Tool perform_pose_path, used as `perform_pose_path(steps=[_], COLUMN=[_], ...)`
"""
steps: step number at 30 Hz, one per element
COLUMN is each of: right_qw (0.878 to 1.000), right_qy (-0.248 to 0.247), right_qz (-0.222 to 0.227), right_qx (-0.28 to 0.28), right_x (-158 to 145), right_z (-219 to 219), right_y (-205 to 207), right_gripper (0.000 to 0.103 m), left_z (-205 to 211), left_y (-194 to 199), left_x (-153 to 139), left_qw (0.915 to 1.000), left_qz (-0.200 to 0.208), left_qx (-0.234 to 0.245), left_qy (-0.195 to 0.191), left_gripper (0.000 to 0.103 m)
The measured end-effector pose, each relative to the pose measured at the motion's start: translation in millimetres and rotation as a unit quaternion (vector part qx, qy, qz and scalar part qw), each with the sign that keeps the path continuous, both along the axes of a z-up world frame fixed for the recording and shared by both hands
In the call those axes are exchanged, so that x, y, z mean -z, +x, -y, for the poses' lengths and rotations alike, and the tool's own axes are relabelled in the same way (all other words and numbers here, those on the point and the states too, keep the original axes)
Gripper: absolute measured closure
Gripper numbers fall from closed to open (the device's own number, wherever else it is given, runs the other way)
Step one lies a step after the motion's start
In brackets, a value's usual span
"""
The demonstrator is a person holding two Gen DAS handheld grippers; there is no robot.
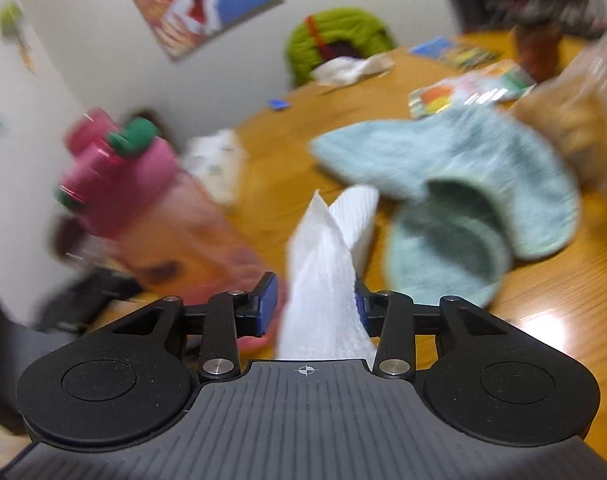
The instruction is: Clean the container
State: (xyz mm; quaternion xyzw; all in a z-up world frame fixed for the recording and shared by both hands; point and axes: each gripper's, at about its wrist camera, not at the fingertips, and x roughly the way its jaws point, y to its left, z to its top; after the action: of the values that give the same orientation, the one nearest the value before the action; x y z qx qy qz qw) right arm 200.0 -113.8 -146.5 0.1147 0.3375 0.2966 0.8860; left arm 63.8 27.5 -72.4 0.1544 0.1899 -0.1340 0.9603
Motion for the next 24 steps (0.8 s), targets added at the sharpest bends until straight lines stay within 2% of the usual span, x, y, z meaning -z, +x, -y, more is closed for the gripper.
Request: perform_pose_path(steps=[2, 6, 9, 10, 11, 13, 15, 17, 18, 20, 22, 23, 24], right_qw=[0.999, 0.998, 0.998, 0.997, 0.996, 0.993, 0.990, 0.992, 0.993, 0.997, 0.993, 0.982, 0.959], right_qy=[-0.012, -0.004, -0.029, -0.054, -0.079, -0.116, -0.130, -0.108, -0.089, -0.011, 0.115, 0.190, 0.281], right_qz=[0.027, 0.053, 0.050, 0.045, 0.040, 0.031, 0.040, 0.054, 0.060, 0.062, 0.035, 0.016, -0.013], right_qx=[0.021, 0.028, 0.011, 0.008, 0.005, 0.007, 0.022, 0.041, 0.047, 0.043, 0.017, -0.002, -0.028], right_x=[-3, -7, -4, -1, 2, 8, 8, 1, -2, -8, -9, -7, -1], right_z=[2, 7, -3, -9, -16, -25, -27, -20, -15, 0, 19, 29, 39], right_y=[-4, -8, -5, -5, -5, -3, -5, -9, -11, -12, -8, -5, 0], right_gripper=[0.050, 0.049, 0.052, 0.059, 0.075, 0.096, 0.097, 0.098, 0.098, 0.098, 0.097, 0.097, 0.097], left_z=[-2, -2, -2, -2, -2, -2, -3, -5, -5, -5, -6, -6, -6], left_y=[2, 3, 3, 3, 3, 3, 3, 4, 4, 3, 2, 2, 1], left_x=[0, 1, 1, 0, 0, 0, -1, -1, -1, -1, -2, -2, -2], left_qw=[1.0000, 1.0000, 1.0000, 1.0000, 1.0000, 1.0000, 0.9999, 0.9999, 0.9999, 0.9999, 0.9999, 0.9999, 0.9998], left_qz=[0.000, 0.000, 0.000, -0.001, -0.001, 0.000, 0.001, -0.001, 0.000, 0.001, 0.000, 0.000, -0.001], left_qx=[0.000, -0.001, -0.001, -0.001, -0.001, -0.002, -0.006, -0.006, -0.005, -0.004, 0.002, 0.006, 0.011], left_qy=[-0.001, -0.002, -0.004, -0.005, -0.006, -0.008, -0.010, -0.015, -0.015, -0.012, -0.013, -0.015, -0.016], left_gripper=[0.034, 0.034, 0.034, 0.034, 0.034, 0.034, 0.039, 0.039, 0.040, 0.040, 0.041, 0.041, 0.042])
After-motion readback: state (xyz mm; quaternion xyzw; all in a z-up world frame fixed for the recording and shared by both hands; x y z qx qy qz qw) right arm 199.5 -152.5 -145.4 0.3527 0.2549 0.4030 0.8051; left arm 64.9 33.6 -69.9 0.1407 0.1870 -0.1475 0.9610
